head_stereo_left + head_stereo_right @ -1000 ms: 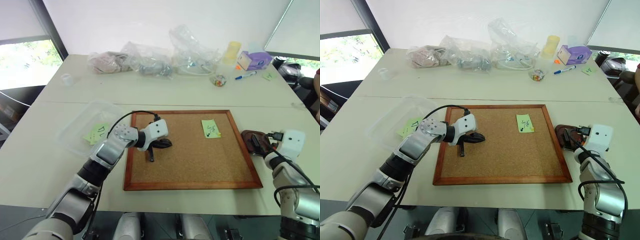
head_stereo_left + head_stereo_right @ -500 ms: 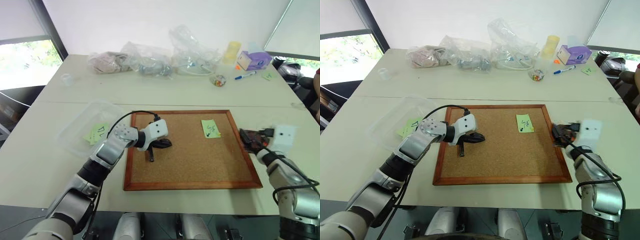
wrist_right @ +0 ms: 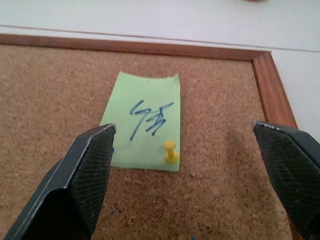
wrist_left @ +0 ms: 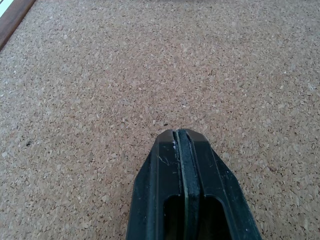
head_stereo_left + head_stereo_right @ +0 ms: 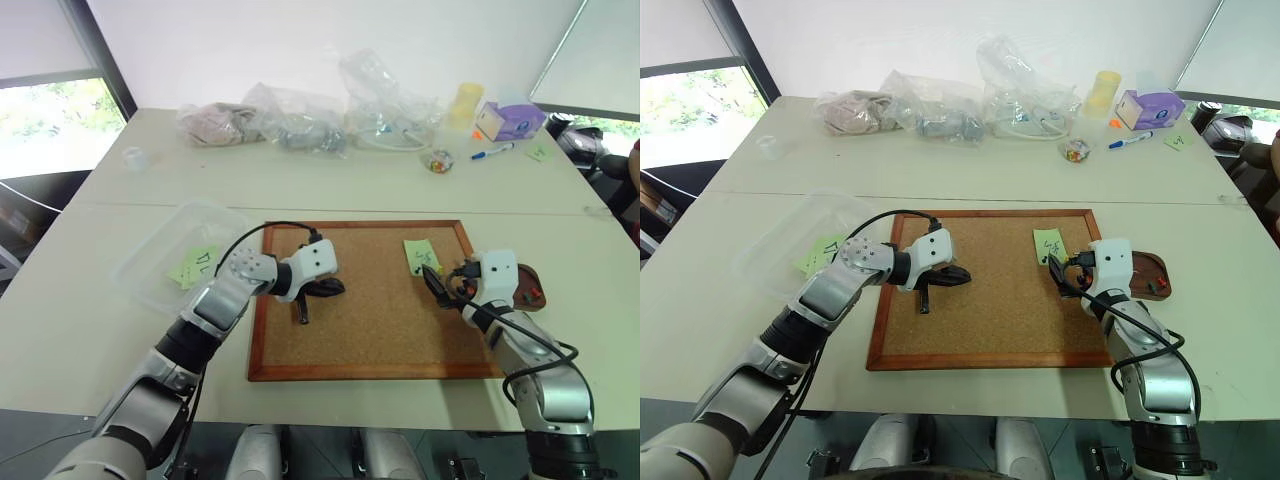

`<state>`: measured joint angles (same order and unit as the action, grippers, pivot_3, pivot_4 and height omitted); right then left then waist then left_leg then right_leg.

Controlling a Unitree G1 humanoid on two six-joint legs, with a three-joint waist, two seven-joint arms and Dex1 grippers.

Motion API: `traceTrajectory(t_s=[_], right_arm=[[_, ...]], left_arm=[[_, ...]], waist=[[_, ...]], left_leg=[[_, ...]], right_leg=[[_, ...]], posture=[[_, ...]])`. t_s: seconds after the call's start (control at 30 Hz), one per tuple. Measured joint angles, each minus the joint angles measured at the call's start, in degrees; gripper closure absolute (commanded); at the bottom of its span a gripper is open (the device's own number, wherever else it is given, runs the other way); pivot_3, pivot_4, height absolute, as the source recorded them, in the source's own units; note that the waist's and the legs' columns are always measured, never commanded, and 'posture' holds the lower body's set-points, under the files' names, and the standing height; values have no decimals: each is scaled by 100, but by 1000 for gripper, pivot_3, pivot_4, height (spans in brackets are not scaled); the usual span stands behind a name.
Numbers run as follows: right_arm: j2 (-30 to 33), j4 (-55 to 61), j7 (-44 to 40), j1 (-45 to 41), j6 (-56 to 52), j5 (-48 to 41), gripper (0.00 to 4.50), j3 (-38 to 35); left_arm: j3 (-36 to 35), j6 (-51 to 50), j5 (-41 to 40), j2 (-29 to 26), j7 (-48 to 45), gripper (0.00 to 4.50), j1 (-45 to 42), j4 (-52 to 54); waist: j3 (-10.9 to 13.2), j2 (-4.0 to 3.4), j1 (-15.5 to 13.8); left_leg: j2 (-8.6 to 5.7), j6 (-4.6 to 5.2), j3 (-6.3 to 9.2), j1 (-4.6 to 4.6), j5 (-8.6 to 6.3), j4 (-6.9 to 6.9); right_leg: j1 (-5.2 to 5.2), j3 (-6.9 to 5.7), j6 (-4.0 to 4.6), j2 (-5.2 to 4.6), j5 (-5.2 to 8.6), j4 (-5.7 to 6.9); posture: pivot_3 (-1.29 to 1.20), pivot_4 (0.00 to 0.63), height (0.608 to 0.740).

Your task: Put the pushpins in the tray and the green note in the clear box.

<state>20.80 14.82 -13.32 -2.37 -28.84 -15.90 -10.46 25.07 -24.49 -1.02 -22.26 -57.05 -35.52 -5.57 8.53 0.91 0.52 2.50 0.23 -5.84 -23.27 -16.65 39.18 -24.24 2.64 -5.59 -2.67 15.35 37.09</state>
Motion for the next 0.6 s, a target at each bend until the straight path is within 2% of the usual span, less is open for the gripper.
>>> traceTrajectory(t_s=[0.03,0.07,0.13,0.33,0.37,0.6], right_arm=[[0,-23,-5,0,19,0,31,0],[0,-46,-10,0,39,0,418,0],[1,-67,-40,1,45,0,903,0],[1,-205,-171,0,42,-6,4124,53],[1,-217,-200,0,23,-19,4477,74],[-7,-217,-231,-20,-35,-66,4477,48]], left_arm=[[0,0,1,-1,0,4500,1,1],[0,2,1,0,0,4500,2,1],[0,2,2,0,0,4500,3,2],[1,8,4,0,0,4500,2,-1],[1,11,5,1,0,4500,1,-2],[1,30,33,4,-1,4500,-1,-4]], waist=[[0,0,0],[0,0,0],[0,0,1],[0,0,1],[0,0,1],[-1,2,0]], left_leg=[[0,0,0,0,0,0],[0,0,0,0,0,0],[0,0,0,0,0,0],[0,0,0,0,0,0],[0,0,0,0,0,0],[0,0,0,0,0,0]], right_leg=[[0,0,0,0,0,0],[0,0,0,0,0,0],[0,0,0,0,0,0],[0,0,0,0,0,0],[0,0,0,0,0,0],[1,0,0,0,0,0]], posture=[[0,150,737],[0,150,737],[0,150,737],[0,150,737],[0,150,737],[0,150,737]])
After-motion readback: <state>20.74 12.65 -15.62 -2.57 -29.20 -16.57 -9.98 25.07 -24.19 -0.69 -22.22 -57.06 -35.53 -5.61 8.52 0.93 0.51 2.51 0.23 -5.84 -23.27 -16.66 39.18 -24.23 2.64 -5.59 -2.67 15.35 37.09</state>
